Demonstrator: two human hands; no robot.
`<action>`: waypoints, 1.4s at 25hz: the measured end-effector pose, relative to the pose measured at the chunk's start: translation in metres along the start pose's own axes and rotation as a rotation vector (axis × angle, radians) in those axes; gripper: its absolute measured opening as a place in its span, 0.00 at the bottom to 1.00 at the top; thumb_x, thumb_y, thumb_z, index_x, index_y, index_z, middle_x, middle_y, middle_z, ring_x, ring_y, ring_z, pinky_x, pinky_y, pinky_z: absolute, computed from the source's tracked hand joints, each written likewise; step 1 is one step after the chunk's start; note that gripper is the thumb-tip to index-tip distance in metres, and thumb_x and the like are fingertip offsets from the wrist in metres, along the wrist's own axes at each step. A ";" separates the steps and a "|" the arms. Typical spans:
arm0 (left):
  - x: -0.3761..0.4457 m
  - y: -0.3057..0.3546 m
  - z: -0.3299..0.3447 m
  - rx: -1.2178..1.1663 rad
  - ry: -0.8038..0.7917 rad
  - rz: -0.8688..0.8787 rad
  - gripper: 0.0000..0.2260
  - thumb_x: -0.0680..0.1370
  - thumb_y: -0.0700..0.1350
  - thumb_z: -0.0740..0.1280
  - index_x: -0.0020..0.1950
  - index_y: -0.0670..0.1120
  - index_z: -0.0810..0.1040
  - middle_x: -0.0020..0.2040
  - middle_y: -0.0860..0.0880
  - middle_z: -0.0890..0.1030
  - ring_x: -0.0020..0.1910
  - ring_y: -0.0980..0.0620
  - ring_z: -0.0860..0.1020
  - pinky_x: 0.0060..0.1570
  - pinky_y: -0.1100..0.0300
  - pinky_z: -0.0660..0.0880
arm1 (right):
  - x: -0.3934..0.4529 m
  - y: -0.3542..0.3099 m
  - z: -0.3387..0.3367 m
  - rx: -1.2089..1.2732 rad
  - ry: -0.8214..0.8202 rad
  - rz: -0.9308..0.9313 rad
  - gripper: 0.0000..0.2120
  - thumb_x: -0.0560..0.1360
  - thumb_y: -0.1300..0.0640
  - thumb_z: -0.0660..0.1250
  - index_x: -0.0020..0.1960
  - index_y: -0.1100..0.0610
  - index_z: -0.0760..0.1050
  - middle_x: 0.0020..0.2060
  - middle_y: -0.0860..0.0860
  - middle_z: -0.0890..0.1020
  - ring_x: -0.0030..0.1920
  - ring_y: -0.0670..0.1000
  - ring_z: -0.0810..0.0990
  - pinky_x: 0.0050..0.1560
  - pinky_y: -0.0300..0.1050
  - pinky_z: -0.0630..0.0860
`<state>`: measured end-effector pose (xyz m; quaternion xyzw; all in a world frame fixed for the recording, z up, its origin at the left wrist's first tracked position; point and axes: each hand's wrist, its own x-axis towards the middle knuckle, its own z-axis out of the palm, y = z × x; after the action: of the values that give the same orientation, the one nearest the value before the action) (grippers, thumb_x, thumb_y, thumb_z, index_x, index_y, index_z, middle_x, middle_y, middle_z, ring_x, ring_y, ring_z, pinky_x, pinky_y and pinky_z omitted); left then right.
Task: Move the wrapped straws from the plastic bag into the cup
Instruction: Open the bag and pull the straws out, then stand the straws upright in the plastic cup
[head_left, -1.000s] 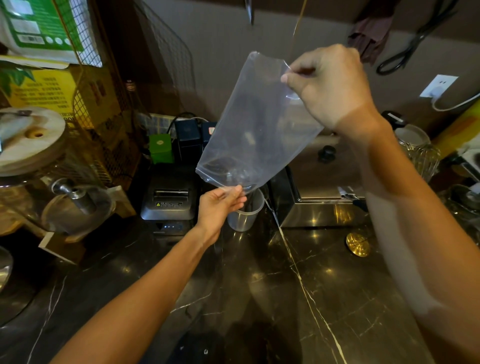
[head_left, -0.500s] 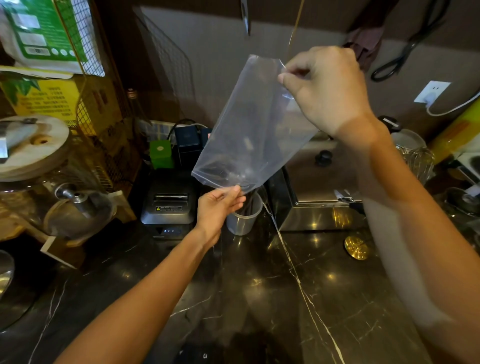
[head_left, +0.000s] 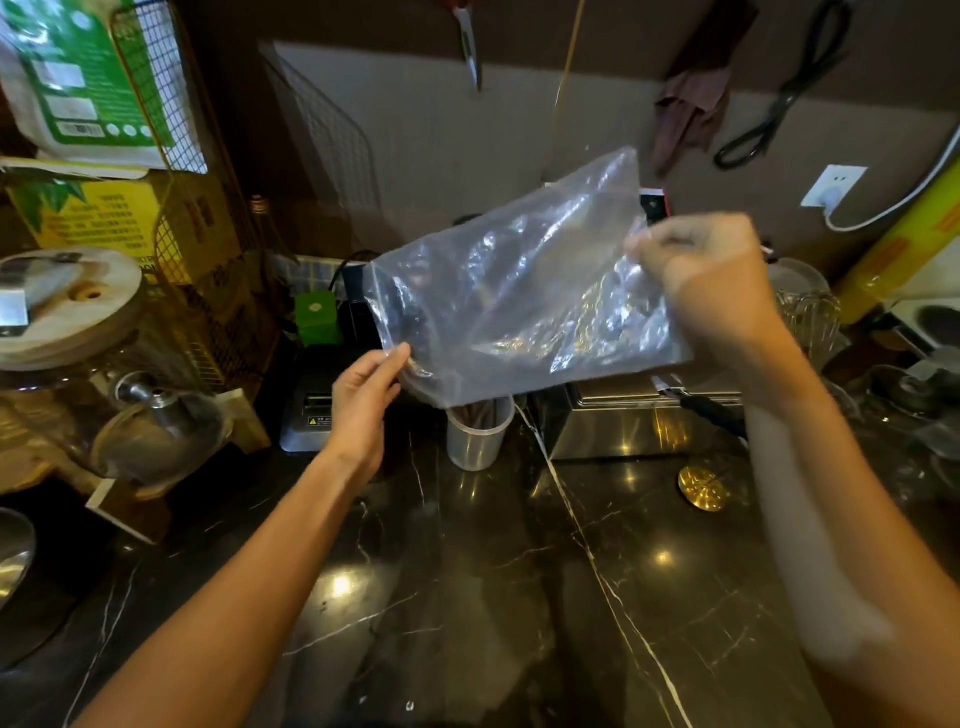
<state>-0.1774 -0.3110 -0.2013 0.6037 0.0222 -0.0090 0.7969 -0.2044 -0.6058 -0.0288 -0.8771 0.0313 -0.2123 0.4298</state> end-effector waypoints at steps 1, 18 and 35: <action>-0.004 -0.002 -0.005 -0.037 -0.023 -0.019 0.09 0.83 0.45 0.66 0.46 0.47 0.83 0.54 0.40 0.85 0.57 0.45 0.83 0.62 0.49 0.77 | -0.012 0.012 0.002 0.067 -0.043 0.078 0.10 0.79 0.55 0.71 0.41 0.57 0.86 0.35 0.61 0.86 0.35 0.61 0.85 0.40 0.64 0.85; -0.099 -0.143 0.028 0.309 -0.135 -0.367 0.04 0.78 0.37 0.73 0.52 0.41 0.85 0.43 0.45 0.87 0.44 0.48 0.85 0.46 0.56 0.83 | -0.247 0.233 0.018 0.146 -0.117 0.897 0.14 0.83 0.57 0.67 0.46 0.67 0.82 0.38 0.57 0.82 0.39 0.53 0.79 0.39 0.46 0.75; -0.081 -0.179 0.107 0.534 -0.223 -0.430 0.21 0.78 0.44 0.74 0.70 0.41 0.77 0.60 0.44 0.82 0.57 0.47 0.81 0.56 0.58 0.78 | -0.248 0.276 -0.023 -0.140 -0.031 0.967 0.14 0.82 0.53 0.69 0.61 0.63 0.78 0.55 0.62 0.84 0.55 0.62 0.83 0.57 0.61 0.81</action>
<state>-0.2630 -0.4634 -0.3404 0.7673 0.0585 -0.2477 0.5886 -0.4041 -0.7373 -0.3136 -0.7920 0.4428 0.0272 0.4194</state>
